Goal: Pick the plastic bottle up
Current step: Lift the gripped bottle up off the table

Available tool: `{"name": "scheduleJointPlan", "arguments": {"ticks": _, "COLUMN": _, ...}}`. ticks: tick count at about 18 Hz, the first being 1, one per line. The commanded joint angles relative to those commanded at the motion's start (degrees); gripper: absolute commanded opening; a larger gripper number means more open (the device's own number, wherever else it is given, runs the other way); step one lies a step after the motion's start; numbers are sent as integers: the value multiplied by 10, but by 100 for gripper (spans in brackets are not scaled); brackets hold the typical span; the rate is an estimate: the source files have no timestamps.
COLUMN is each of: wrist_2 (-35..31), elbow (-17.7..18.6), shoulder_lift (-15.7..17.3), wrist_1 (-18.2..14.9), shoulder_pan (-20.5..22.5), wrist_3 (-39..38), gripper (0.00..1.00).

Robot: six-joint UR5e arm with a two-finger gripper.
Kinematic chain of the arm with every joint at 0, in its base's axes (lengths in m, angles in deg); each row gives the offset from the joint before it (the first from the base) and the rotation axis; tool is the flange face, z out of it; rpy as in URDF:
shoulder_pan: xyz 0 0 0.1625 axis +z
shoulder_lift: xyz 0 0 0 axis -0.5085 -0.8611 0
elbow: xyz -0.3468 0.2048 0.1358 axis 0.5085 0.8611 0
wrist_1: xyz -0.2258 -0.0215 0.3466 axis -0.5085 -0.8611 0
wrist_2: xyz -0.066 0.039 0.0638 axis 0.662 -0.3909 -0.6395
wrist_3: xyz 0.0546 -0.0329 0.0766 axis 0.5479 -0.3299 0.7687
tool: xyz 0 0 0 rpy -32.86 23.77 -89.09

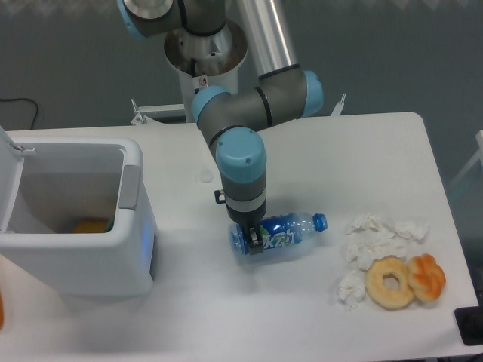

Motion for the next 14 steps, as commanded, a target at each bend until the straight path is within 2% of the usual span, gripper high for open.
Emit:
{"name": "scheduleJointPlan", "arguments": {"ticks": 5, "wrist_2": 72, "elbow": -45, "shoulder_lift": 27, "wrist_1": -36, "shoulder_pan": 18, "wrist_3": -58, "gripper": 71}}
{"name": "scheduleJointPlan", "arguments": {"ticks": 10, "wrist_2": 180, "elbow": -75, "shoulder_lift": 48, "wrist_1": -36, "shoulder_pan": 56, "wrist_3": -106, "gripper": 71}}
{"name": "scheduleJointPlan", "arguments": {"ticks": 14, "wrist_2": 197, "elbow": -81, "shoulder_lift": 62, "wrist_1": -36, "shoulder_pan": 74, "wrist_3": -111, "gripper": 71}}
